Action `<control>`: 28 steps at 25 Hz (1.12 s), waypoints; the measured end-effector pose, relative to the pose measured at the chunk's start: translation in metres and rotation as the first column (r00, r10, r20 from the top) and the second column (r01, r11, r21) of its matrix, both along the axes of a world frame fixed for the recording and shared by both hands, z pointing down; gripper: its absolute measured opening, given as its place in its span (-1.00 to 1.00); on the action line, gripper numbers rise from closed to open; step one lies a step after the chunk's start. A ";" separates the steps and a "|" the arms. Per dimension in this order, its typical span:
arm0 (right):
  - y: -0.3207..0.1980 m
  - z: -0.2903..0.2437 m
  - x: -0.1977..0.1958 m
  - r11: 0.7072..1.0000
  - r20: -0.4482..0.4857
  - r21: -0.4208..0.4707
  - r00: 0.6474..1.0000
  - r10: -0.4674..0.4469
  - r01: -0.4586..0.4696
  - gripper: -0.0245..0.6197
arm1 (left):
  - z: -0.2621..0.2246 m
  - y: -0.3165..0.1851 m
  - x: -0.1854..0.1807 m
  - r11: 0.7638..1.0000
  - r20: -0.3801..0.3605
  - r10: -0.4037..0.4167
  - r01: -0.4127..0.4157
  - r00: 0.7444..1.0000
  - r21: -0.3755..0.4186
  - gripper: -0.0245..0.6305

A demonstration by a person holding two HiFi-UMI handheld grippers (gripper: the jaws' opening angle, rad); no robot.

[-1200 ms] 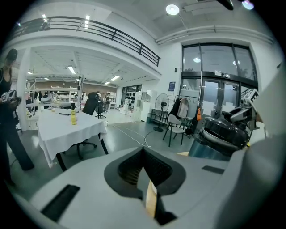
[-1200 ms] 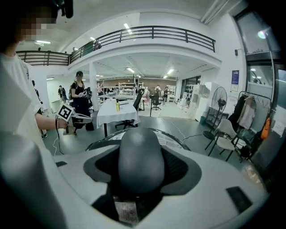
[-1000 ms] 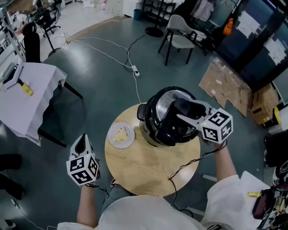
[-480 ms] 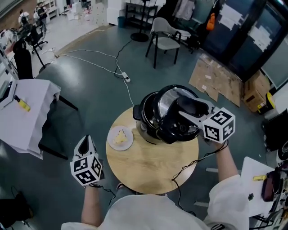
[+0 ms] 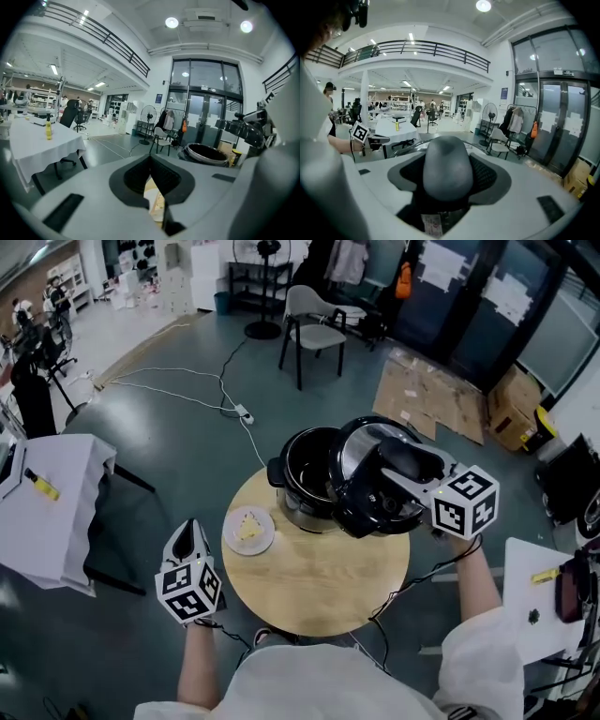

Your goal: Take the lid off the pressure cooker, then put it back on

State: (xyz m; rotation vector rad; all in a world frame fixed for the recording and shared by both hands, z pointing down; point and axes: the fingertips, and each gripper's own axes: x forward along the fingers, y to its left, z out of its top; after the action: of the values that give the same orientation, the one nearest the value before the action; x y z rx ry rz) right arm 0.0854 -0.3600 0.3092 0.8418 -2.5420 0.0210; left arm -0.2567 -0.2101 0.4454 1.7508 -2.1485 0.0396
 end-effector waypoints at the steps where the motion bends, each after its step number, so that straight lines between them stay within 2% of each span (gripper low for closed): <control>1: 0.004 -0.003 0.004 1.000 0.007 0.005 1.000 0.015 -0.015 -0.04 | -0.002 -0.001 0.003 1.000 0.001 0.013 -0.013 1.000 0.005 -0.94; 13: 0.058 -0.013 0.062 0.981 0.038 0.032 0.981 0.191 -0.192 -0.04 | -0.020 -0.021 0.046 0.979 0.020 0.200 -0.201 0.980 0.037 -0.94; 23: 0.103 0.019 0.131 0.929 0.064 0.004 0.928 0.368 -0.369 -0.04 | -0.011 -0.048 0.110 0.926 0.031 0.376 -0.377 0.926 0.018 -0.94; 28: 0.116 0.051 0.151 0.907 0.059 -0.026 0.905 0.421 -0.420 -0.04 | -0.003 -0.056 0.130 0.909 0.037 0.417 -0.417 0.908 -0.009 -0.94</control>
State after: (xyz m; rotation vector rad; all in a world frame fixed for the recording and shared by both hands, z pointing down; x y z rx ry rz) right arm 0.2359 -0.2436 0.3607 1.3896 -2.3620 0.2038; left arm -0.1263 -0.2664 0.4428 2.1931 -1.7550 0.1857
